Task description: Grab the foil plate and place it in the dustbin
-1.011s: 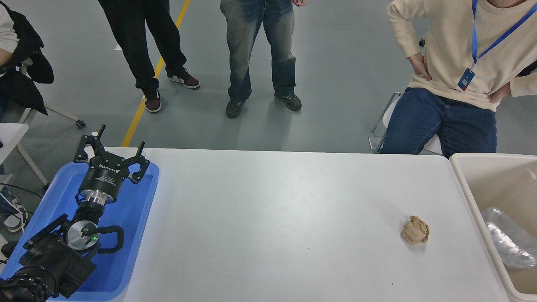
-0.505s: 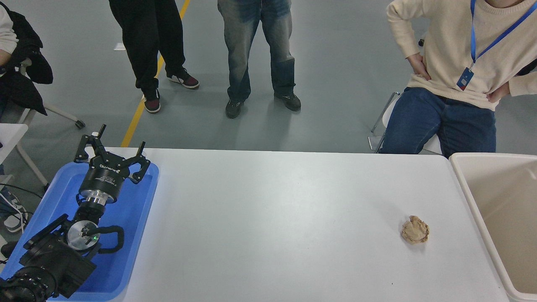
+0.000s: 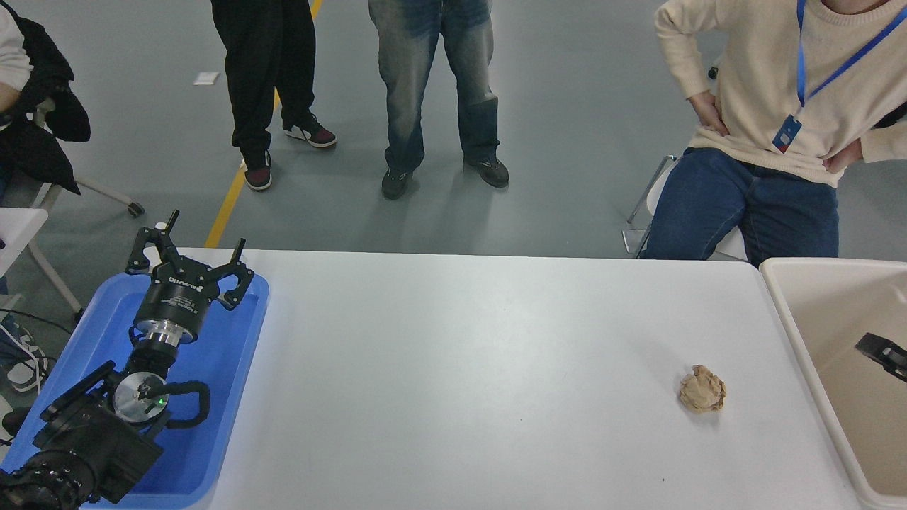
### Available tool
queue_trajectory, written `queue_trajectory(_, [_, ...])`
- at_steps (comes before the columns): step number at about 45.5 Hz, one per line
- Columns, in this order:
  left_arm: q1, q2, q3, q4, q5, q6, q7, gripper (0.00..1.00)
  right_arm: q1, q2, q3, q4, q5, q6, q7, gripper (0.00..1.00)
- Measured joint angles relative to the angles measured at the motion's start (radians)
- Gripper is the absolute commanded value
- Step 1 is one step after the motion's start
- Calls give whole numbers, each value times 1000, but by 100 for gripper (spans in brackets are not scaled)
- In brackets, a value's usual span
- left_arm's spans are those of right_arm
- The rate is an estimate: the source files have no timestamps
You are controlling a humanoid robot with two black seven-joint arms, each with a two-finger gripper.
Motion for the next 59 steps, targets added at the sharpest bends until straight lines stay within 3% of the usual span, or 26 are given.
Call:
queue_trajectory(16, [0,-1,0,0,0,0,1,100,484,12,-382,341,-33,87,1,100])
queue_trajectory(29, [0,0,0,0,0,-1,1,100,962,228,-646,460,-28,589,2,100])
queue_trajectory(39, [0,0,0,0,0,0,1,100,1180,351,-685,484,-14,836,2,100])
queue_trajectory(59, [0,0,0,0,0,0,1,100,1399,537,-674,496,82,956,4,100])
